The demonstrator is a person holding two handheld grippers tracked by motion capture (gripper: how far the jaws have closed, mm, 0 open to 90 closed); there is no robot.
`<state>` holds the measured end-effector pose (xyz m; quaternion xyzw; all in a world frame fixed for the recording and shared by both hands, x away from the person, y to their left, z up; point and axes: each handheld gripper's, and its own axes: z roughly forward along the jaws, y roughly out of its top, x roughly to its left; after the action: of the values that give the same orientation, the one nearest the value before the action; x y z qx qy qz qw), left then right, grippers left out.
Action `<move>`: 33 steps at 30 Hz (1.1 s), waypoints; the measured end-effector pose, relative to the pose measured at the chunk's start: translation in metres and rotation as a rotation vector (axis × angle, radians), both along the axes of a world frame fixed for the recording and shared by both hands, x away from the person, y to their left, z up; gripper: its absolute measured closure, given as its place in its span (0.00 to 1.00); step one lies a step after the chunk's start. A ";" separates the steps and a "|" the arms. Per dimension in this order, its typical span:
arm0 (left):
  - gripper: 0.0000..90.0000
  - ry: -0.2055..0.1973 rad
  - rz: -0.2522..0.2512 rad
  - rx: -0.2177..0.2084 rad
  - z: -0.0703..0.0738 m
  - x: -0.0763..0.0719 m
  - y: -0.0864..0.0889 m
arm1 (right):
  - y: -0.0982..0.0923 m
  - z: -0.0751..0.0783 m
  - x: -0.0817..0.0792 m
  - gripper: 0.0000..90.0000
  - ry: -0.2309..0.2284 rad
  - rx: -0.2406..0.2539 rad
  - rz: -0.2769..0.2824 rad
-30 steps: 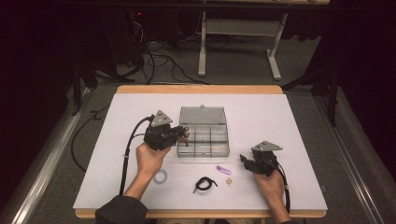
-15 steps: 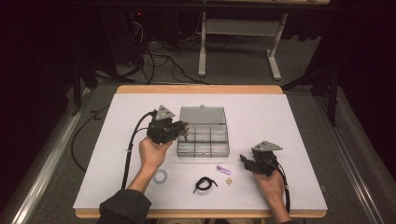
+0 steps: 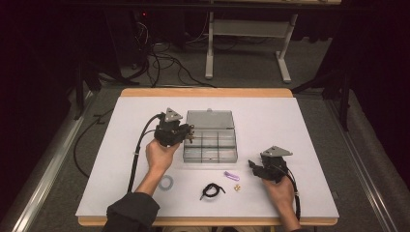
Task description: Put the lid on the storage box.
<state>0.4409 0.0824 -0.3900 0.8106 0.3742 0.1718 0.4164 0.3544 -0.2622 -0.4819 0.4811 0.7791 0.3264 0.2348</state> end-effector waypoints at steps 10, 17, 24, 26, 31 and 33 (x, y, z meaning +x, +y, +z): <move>0.91 0.017 0.003 0.012 -0.009 0.006 -0.007 | 0.000 0.000 0.000 0.47 0.000 -0.002 0.001; 0.91 0.022 0.000 0.013 -0.015 0.010 -0.011 | 0.000 0.000 0.000 0.47 -0.002 -0.003 0.000; 0.91 0.027 -0.014 -0.007 -0.022 0.015 -0.016 | 0.000 0.000 0.000 0.47 -0.003 -0.004 0.000; 0.91 0.035 -0.010 -0.011 -0.023 0.016 -0.017 | 0.000 0.000 0.000 0.47 -0.003 -0.004 0.000; 0.91 0.047 -0.002 -0.020 -0.027 0.020 -0.018 | 0.001 0.000 0.000 0.47 -0.003 -0.003 -0.003; 0.91 0.051 -0.002 -0.025 -0.028 0.021 -0.018 | 0.001 0.000 0.000 0.47 -0.004 -0.004 -0.002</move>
<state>0.4617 0.0639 -0.4183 0.8099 0.3858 0.1459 0.4170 0.3540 -0.2616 -0.4821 0.4805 0.7788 0.3257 0.2378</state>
